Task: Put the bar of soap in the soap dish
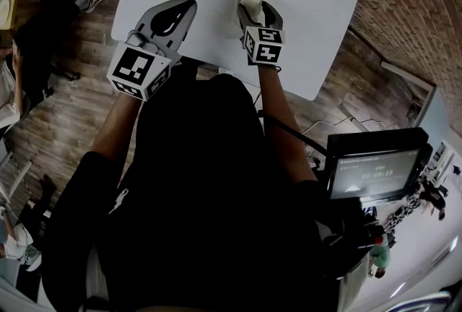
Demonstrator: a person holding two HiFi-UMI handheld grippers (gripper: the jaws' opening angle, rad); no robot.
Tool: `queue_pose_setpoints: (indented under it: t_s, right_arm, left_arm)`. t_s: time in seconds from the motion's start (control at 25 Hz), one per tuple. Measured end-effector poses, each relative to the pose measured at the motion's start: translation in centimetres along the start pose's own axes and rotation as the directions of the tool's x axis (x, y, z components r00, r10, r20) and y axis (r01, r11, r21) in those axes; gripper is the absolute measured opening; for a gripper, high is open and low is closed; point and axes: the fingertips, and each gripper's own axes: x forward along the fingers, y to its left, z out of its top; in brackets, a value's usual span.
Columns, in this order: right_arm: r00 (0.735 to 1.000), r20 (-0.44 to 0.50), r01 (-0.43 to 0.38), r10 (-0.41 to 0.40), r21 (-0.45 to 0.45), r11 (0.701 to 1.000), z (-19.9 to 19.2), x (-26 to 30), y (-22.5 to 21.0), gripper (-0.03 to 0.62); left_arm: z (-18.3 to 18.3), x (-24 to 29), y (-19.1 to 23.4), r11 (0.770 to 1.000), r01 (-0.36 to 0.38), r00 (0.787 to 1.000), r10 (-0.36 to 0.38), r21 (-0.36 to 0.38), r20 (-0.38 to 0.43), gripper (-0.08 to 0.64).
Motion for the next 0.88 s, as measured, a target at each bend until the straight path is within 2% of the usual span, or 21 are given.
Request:
queue_pose_setpoints:
  t_s: [0.28,0.56,0.6,0.64,0.76,0.88]
  right_arm:
    - [0.997,0.054,-0.045,0.045,-0.011,0.999,1.3,-1.8,0.1,0.270]
    - [0.988,0.126,-0.087,0.091,-0.030,0.996,3.6,-5.1,0.5,0.267]
    - [0.985,0.145,-0.088,0.092,-0.036,0.995,4.1,-5.8,0.5,0.212]
    - [0.982,0.164,-0.087,0.093,-0.043,0.995,4.5,-6.5,0.6,0.125]
    - [0.971,0.209,-0.105,0.116,-0.065,0.992,5.7,-8.3,0.7,0.009]
    - [0.959,0.245,-0.129,0.143,-0.073,0.989,6.8,-10.0,0.7,0.003]
  left_arm:
    - [0.3,0.1,-1.3,1.000,-0.028,0.999,0.028,-0.001,0.022,0.006]
    - [1.3,0.3,-3.6,1.000,-0.020,0.999,0.019,0.022,0.037,0.006]
    - [1.5,0.3,-3.9,1.000,-0.018,0.999,0.017,0.025,0.040,0.006]
    - [1.6,0.2,-4.2,1.000,-0.017,0.999,0.016,0.026,0.042,0.006]
    - [1.8,0.3,-4.9,0.999,-0.015,0.999,0.014,0.029,0.046,0.006]
    - [2.0,0.6,-5.5,0.999,-0.012,0.999,0.010,0.037,0.051,0.006]
